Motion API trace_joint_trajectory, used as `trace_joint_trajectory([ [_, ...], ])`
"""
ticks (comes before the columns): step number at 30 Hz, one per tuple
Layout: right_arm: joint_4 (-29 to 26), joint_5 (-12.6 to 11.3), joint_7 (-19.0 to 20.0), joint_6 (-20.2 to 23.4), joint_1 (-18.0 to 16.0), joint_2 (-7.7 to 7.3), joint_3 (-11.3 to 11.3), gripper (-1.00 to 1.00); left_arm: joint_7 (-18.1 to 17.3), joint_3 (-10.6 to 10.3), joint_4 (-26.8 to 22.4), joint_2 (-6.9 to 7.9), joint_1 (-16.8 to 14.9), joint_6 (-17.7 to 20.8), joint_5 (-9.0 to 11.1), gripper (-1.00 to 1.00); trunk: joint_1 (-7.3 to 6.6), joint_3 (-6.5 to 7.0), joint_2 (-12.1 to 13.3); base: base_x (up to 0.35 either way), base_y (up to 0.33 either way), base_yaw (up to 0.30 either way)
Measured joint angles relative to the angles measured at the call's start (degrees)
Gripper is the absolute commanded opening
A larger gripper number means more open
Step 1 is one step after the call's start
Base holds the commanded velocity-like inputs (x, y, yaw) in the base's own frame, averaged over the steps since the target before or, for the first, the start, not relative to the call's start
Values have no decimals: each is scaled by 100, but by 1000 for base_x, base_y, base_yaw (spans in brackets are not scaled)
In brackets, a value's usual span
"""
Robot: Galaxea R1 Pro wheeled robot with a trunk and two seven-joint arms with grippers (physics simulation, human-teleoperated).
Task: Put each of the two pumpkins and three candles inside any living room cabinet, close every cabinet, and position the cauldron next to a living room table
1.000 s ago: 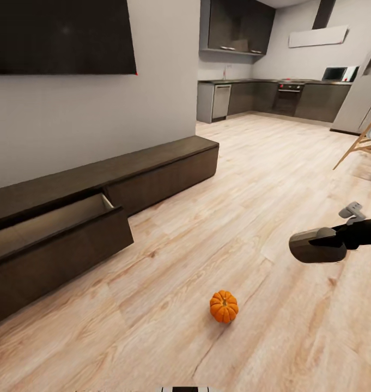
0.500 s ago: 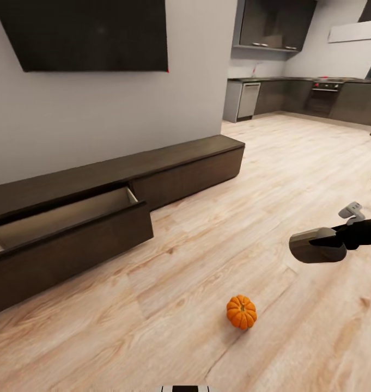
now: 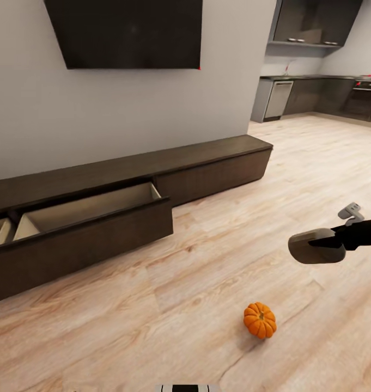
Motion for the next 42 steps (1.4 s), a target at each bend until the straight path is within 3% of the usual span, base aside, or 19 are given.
trace_joint_trajectory([
  [6, -3, 4, 0, -1, 3, 1, -7, -100, -8, 0, 0, 0, 0, -3, 0, 100, 0, -21, 0, 0, 47, 276],
  [19, -3, -3, 8, 3, 5, -7, -11, -100, -5, 0, 1, 1, -1, 0, 7, 100, 0, -67, 0, 0, 271, 276],
  [30, -17, 0, 12, 2, 1, -8, -7, -100, 0, 0, 0, -8, 0, -27, 9, 100, 0, -106, 0, 4, 26, 276],
  [42, -13, 0, 27, 2, 1, -23, -12, -100, 12, 0, 0, -18, 0, -32, 2, 100, -4, -148, 0, 288, -18, 276],
])
